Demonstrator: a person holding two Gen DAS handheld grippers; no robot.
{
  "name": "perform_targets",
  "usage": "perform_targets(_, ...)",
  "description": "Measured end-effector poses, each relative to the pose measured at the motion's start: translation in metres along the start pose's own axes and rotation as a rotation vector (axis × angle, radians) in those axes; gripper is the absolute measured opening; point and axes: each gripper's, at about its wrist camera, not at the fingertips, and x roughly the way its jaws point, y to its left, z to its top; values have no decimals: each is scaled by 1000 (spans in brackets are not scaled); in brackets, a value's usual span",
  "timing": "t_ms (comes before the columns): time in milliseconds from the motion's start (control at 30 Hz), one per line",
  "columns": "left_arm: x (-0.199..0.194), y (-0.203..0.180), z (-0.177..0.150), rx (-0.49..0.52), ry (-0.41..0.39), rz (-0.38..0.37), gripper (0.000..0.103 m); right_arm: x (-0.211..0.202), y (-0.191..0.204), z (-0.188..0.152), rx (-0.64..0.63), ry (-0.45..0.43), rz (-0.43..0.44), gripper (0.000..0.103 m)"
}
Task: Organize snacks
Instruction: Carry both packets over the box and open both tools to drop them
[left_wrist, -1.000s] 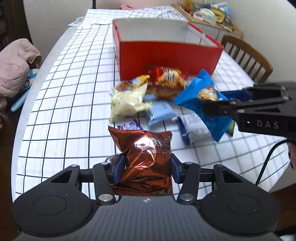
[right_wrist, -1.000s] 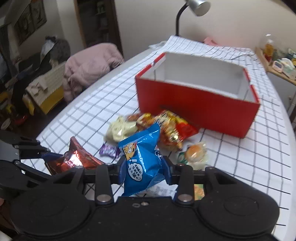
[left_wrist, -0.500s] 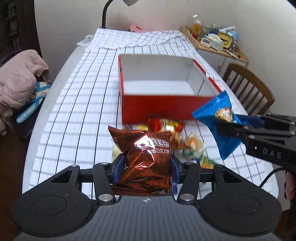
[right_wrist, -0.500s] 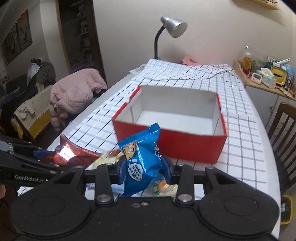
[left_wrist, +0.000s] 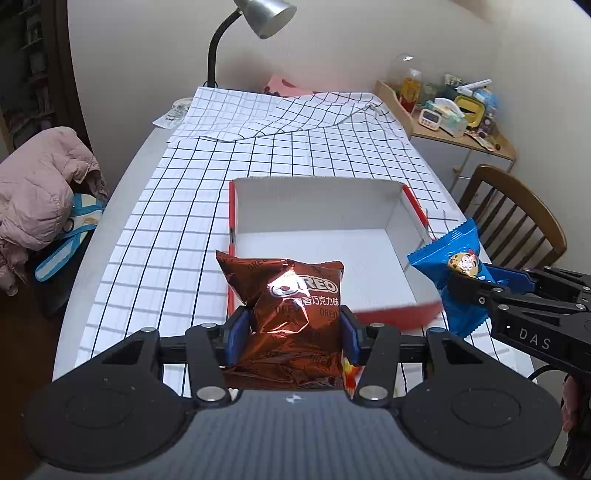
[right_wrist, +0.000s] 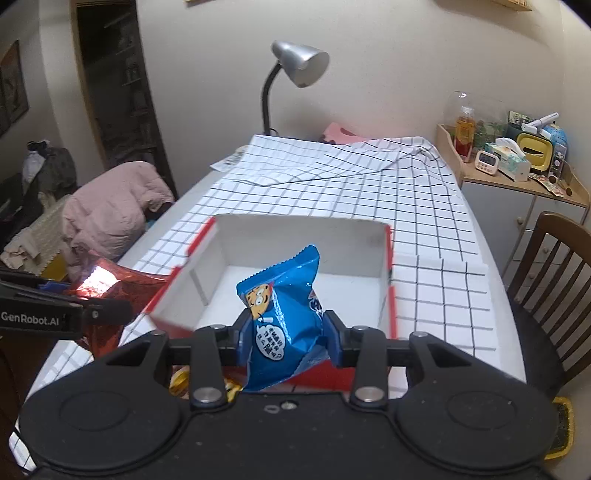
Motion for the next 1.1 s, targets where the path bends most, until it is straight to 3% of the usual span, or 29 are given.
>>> perform_targets(567, 118, -11, 59, 2, 143, 88, 50, 108, -38, 21, 13, 195, -18, 38)
perform_targets(1100, 183, -33, 44, 80, 313, 135, 51, 150, -31, 9, -84, 296, -14, 39)
